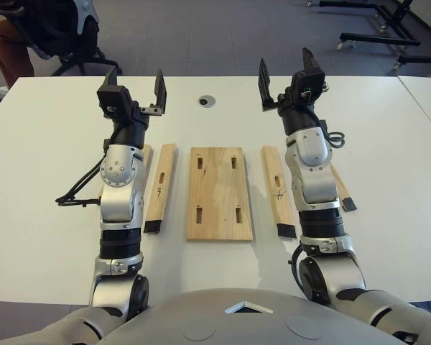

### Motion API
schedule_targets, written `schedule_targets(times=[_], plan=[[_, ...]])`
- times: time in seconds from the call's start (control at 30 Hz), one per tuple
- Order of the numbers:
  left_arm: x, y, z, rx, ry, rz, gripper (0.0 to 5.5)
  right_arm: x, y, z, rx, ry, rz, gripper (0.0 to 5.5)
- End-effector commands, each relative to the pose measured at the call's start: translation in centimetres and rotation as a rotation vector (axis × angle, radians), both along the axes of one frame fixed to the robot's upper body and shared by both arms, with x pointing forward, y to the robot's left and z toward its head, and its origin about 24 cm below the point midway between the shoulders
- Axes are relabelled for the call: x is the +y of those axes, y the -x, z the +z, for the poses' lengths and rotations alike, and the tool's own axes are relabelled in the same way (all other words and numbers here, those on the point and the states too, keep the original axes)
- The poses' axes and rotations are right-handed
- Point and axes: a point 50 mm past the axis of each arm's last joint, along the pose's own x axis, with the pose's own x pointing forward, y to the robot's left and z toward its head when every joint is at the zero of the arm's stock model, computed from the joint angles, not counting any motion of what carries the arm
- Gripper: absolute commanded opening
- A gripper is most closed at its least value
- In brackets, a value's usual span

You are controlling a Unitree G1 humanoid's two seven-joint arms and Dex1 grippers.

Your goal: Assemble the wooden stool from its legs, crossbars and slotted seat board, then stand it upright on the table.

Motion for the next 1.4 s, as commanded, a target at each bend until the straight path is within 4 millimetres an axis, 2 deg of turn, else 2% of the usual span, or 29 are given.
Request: schedule_targets(times=[0.03,0.4,0.83,1.1,1.3,1.37,1.4], plan=[[-0.2,-0.2,0.4,-0.004,-0.006,-0.020,4.81,0.2,0.2,-0.2,0.012,0.003,0.002,4.31],[0.4,0.1,0.3,-0.018,0.006,0.032,4.81,0.5,-0.1,0.1,0.007,0.014,0.026,4.31],[0.1,-0.6,0.8,-0.023,-0.027,0.003,4.81,0.7,0.3,-0.2,0.004,0.003,0.001,4.31],[0.9,-0.3,0.8,-0.026,-0.018,0.053,4.81,0.7,-0.2,0.3,-0.003,0.002,0.012,4.31],[1.3,0.4,0.6,-0.025,-0.026,0.093,4.81,-0.1,0.1,-0.1,0.095,-0.076,0.009,4.31],[1.7,1.1,0.6,-0.032,-0.044,0.131,4.81,-1.3,0.6,-0.4,0.152,-0.075,0.011,4.31],[1.9,1.6,0.6,-0.033,-0.050,0.156,4.81,-2.8,1.1,-0.7,0.201,-0.063,0.002,4.31]])
